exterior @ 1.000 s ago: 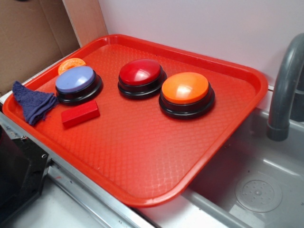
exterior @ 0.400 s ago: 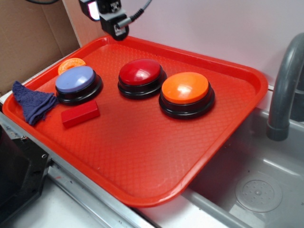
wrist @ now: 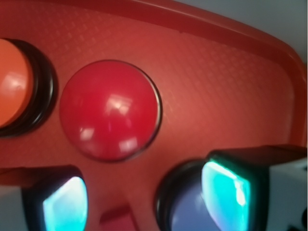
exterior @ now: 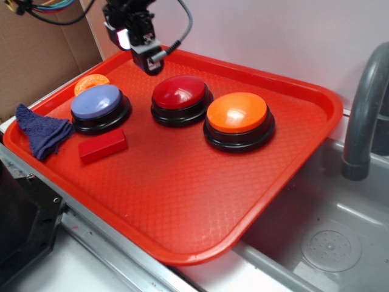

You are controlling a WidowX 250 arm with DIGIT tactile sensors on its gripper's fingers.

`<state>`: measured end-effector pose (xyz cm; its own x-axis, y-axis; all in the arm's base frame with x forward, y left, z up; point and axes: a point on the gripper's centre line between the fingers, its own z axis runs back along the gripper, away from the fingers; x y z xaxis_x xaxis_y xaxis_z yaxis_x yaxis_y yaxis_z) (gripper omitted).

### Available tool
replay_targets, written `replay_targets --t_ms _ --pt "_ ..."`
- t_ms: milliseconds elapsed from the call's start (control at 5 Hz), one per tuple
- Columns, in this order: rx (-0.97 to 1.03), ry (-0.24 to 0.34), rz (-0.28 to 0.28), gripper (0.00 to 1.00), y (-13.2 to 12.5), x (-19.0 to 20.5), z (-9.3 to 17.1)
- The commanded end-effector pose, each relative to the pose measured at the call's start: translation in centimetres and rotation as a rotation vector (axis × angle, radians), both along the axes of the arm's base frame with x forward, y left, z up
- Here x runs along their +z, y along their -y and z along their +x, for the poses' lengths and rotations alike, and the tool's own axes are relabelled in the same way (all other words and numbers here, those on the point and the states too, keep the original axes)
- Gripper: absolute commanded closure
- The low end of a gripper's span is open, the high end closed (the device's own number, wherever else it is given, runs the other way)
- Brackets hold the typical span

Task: Push the red button.

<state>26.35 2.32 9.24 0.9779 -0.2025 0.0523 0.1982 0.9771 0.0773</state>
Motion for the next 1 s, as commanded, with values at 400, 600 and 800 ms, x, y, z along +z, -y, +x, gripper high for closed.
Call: replay_targets --t_ms 400,600,800 --pt "-0.072 0.017 0.009 0.00 1.5 -4.0 2.0" --pt "-0.074 0.024 0.004 0.00 1.8 -3.7 2.4" --pt "-0.066 0.014 0.004 0.00 1.7 -4.0 2.6"
